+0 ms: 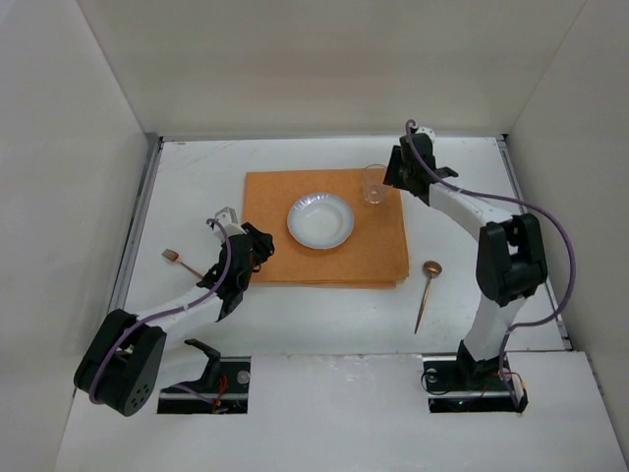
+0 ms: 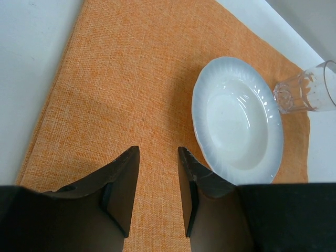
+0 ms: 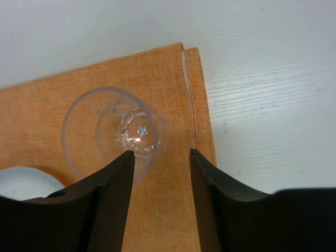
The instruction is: Set the dinner table for one person
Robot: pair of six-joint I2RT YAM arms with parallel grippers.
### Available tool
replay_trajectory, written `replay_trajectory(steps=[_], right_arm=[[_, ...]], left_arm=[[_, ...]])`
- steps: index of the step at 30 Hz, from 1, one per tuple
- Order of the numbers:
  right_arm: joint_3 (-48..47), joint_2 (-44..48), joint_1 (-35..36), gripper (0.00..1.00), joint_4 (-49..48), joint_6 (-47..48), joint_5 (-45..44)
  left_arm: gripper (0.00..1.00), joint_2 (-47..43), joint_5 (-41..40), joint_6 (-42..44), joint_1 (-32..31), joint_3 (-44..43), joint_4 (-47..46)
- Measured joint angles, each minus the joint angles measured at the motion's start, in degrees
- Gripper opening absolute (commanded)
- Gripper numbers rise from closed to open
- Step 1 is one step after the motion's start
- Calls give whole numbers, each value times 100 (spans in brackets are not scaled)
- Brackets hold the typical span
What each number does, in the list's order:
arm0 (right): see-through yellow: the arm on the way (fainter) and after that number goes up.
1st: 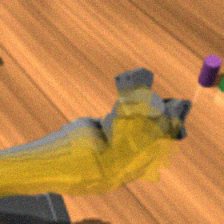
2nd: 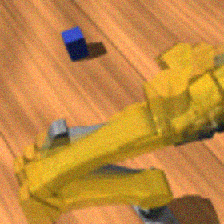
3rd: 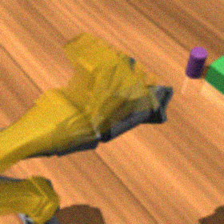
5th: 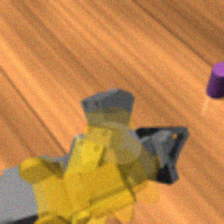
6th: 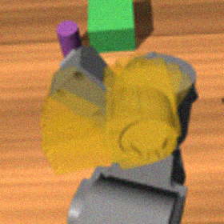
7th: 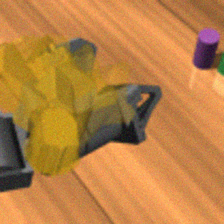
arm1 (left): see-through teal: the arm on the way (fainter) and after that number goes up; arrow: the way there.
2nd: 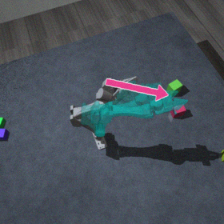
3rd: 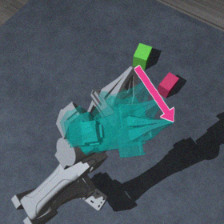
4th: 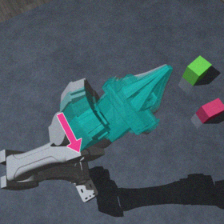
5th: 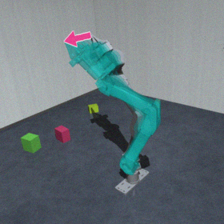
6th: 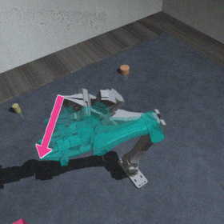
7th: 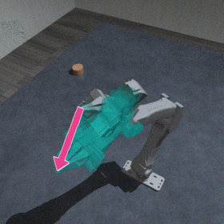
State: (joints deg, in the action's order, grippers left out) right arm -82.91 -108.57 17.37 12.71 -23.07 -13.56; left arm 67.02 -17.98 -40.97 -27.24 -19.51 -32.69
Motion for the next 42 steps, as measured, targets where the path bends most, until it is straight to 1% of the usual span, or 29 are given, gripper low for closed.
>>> replay_trajectory(steps=[2,4,5,6,8,9,11,13,16,17,19,20,21,24,30,33,38,42], right_arm=[[271,439,4,60,4,-15,4],[634,1071,28,59,-96,-61,-59],[868,1432,46,54,-195,-94,-120],[1187,1875,83,44,-345,-144,-214],[1845,2736,177,19,-581,-280,-417],[2188,3134,223,12,-686,-376,-527],[2973,3884,310,10,-782,-636,-765],[3792,4559,369,11,-660,-953,-944],[4909,5499,374,23,22,-1517,-1130],[5219,5814,374,28,343,-1698,-1154],[5624,6297,374,41,892,-2011,-1154],[5742,6487,382,44,1134,-2162,-1147],[5770,6594,409,44,1335,-2264,-1141],[5737,6516,490,44,1488,-2415,-1078],[5700,5488,503,37,1456,-2481,-688],[5700,5158,522,36,1346,-2505,-540],[5678,4802,522,27,1139,-2498,-444],[5580,4470,522,21,1047,-2409,-431]], left_arm=[[33,4,2,0,2,0,-13],[33,11,4,-2,11,0,-11],[33,11,4,-2,11,0,-11],[33,11,2,-2,11,0,-15],[33,13,7,-2,28,0,-13],[33,15,11,-4,39,0,-13],[33,15,15,-9,63,0,-11],[33,15,17,-15,72,0,-15],[33,31,33,-39,72,0,-15],[33,35,44,-46,72,0,-13],[33,42,61,-52,72,0,-22],[33,48,66,-57,72,0,-28],[33,68,70,-66,72,0,-46],[33,107,107,-92,72,0,-46],[33,83,127,-114,76,0,-50],[33,59,131,-122,83,0,-57],[33,59,144,-133,103,0,-52],[33,59,155,-136,146,0,-50]])
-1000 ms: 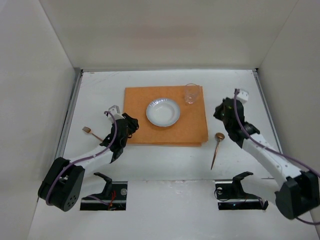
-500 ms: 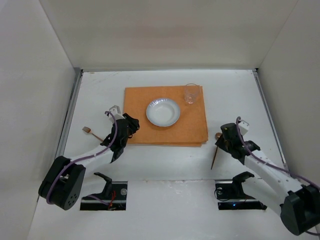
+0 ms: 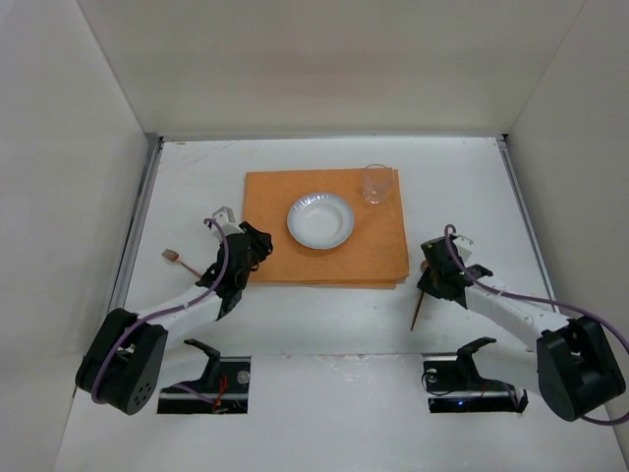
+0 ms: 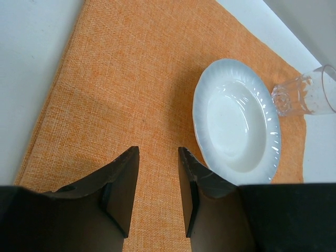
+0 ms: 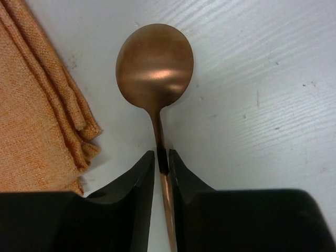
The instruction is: Set the dinner table for one person
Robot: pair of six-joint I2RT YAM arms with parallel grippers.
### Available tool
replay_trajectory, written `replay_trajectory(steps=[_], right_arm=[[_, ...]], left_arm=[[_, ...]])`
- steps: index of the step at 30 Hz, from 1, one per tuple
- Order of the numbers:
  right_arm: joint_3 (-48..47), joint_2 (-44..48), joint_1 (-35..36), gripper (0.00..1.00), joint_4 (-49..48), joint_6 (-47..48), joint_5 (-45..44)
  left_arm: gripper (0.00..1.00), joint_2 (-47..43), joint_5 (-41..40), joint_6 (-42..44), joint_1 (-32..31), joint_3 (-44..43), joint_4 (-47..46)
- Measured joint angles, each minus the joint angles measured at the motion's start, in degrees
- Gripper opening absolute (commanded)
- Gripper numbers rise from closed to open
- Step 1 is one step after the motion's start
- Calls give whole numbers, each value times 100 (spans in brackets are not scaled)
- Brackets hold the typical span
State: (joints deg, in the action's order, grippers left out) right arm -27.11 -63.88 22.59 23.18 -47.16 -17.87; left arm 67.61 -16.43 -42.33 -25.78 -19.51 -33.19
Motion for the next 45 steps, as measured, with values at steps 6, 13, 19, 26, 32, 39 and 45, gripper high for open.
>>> replay_trajectory(steps=[6,13,19,26,32,39,45], right_arm=[[-168,-195,0,12,-31,267,9],[-1008,-15,380,12,501,708,-479],[-2190,-529,780,12,-7,1497,-446],[-3067,-2146,844,12,-866,2059,125],[-3093,-2811,745,12,-1036,2170,413],[-3093,-3200,616,15,-1298,2149,546],[-3097,-3456,542,32,-1471,2072,629]], left_arm=[[33,-74,-2,-2,85,17,-4],[33,-70,2,-15,111,26,-2],[33,-70,20,-20,111,26,-2],[33,-125,17,-22,114,33,-2],[33,-177,9,-20,107,35,-2],[33,-155,-2,-20,103,35,-2],[33,-146,-11,-15,103,35,0]])
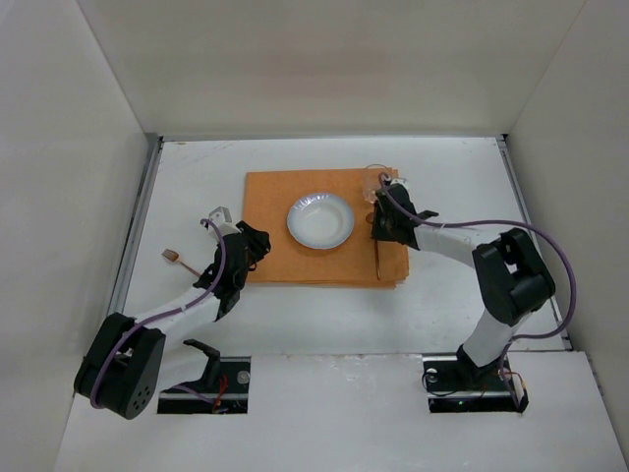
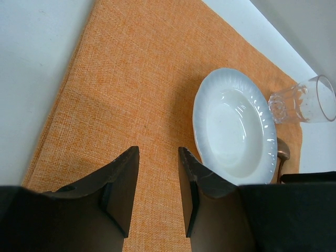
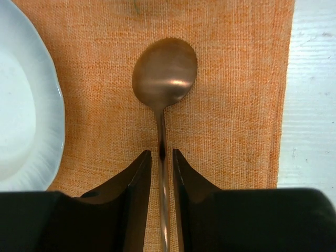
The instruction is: Set the dinner table for one person
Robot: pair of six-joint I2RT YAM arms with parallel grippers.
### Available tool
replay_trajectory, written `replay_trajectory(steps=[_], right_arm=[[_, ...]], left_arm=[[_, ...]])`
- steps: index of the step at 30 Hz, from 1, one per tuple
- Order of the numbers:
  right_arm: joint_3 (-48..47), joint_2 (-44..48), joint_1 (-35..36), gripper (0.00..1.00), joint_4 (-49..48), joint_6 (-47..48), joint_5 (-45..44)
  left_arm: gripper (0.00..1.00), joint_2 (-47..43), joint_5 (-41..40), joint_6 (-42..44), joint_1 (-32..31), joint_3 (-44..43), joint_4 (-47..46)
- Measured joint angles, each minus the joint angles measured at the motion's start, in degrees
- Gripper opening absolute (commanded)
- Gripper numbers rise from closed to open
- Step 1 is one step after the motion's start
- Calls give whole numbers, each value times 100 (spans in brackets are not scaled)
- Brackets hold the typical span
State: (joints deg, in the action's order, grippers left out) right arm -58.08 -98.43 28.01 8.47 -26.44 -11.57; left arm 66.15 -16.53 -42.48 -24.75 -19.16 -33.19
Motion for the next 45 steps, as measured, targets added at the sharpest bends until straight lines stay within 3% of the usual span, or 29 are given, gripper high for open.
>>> replay_trajectory(steps=[6,12,14,16,18,21,24,27,32,45], right_arm=[[24,166,-22,46,-79,-74,-2],[509,1528,105,53,-98,-120,-262],[761,2164,201,41,-291,-170,-415],[1064,2677,330,15,-623,-236,-533],[1399,3047,505,5,-999,-326,-595],[1762,3171,721,5,-1379,-404,-619],[2094,3167,896,11,-1635,-470,-629],[2350,3171,1117,16,-1886,-516,-647],[2516,3211,1335,14,-2124,-555,-645],[2553,3123,1207,17,-2459,-730,-570]], left_arm=[[33,0,-90,7,-4,0,0],[35,-83,-380,61,-57,-7,221],[37,-210,-520,61,-70,-44,501],[38,-385,-664,55,-81,-153,907],[40,-627,-844,61,-92,-337,1408],[48,-1093,-1147,118,-48,-647,2194],[51,-1484,-1423,186,249,-1032,3150],[51,-1615,-1624,186,614,-1314,3978],[45,-1506,-1709,48,927,-1331,5132],[32,-752,-1344,-203,2070,-935,5139]])
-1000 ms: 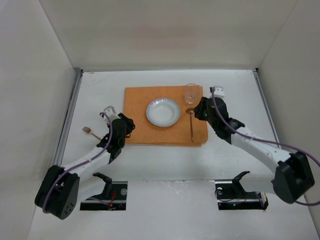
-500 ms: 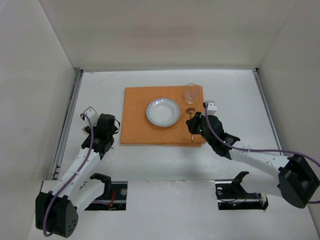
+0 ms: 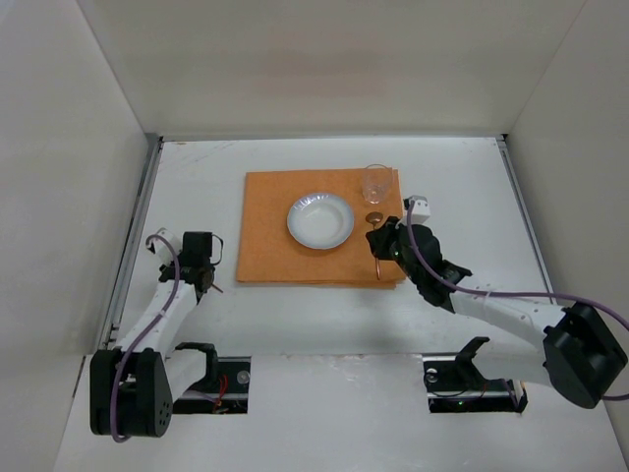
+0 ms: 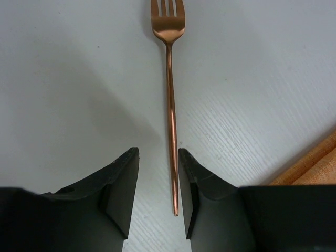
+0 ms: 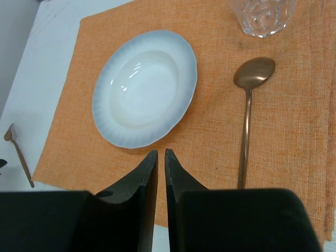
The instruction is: Set the dinner table for one person
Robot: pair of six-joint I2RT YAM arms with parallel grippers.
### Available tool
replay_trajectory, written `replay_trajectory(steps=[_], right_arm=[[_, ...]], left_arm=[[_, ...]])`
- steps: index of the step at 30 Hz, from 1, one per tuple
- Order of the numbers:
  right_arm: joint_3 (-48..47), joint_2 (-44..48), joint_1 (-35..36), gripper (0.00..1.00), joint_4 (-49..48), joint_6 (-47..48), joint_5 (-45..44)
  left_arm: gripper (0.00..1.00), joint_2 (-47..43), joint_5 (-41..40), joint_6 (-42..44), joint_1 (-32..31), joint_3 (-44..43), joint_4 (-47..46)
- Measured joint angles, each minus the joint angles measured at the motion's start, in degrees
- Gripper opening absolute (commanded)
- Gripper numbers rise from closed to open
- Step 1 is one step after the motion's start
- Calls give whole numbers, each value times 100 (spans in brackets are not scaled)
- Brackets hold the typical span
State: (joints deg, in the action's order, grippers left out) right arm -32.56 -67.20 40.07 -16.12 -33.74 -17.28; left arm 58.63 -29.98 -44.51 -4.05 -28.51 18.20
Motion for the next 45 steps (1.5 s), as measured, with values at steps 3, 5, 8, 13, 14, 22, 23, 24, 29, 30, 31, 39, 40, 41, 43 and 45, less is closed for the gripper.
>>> replay_trajectory(steps=[3,5,8,13,14,22,23,24,29,30,31,39,40,41,43,45], right_arm=[[46,-26,-48,17,-68,-42,22],[48,-85,-63,17,-87,-59,42],[50,-125,-63,18,-87,-61,74],[50,-131,-74,18,-107,-61,81],[50,-138,-74,18,-107,-61,81],[50,-227,-74,19,-107,-61,83],[50,-227,-74,19,-111,-61,83],[50,-227,-74,20,-109,-61,83],[52,-227,-90,20,-109,-61,83],[52,-227,-103,20,-109,-61,85],[52,-225,-116,21,-109,-61,83],[70,-225,-177,21,-109,-61,83],[70,-225,-177,21,-109,-61,83],[70,-225,-177,21,-109,-61,81],[70,-225,-184,23,-109,-63,83],[70,-225,-184,30,-109,-68,81]], left_arm=[[29,149,83,2,59,52,-236],[28,195,157,4,85,96,-354],[26,380,247,22,122,118,-566],[24,793,328,50,195,146,-782],[22,831,341,50,216,168,-822],[14,1078,354,48,275,184,-1078],[13,1095,350,48,289,184,-1113],[12,1106,350,44,306,184,-1143],[4,1134,363,9,376,203,-1270],[3,1126,363,9,378,208,-1279],[3,1108,361,11,376,214,-1281],[3,490,-20,369,-472,-236,-496],[4,466,-87,485,-654,-450,-413],[4,470,-144,605,-837,-693,-361],[4,592,-219,885,-1217,-1231,-315],[4,861,-223,1143,-1591,-1720,-348]])
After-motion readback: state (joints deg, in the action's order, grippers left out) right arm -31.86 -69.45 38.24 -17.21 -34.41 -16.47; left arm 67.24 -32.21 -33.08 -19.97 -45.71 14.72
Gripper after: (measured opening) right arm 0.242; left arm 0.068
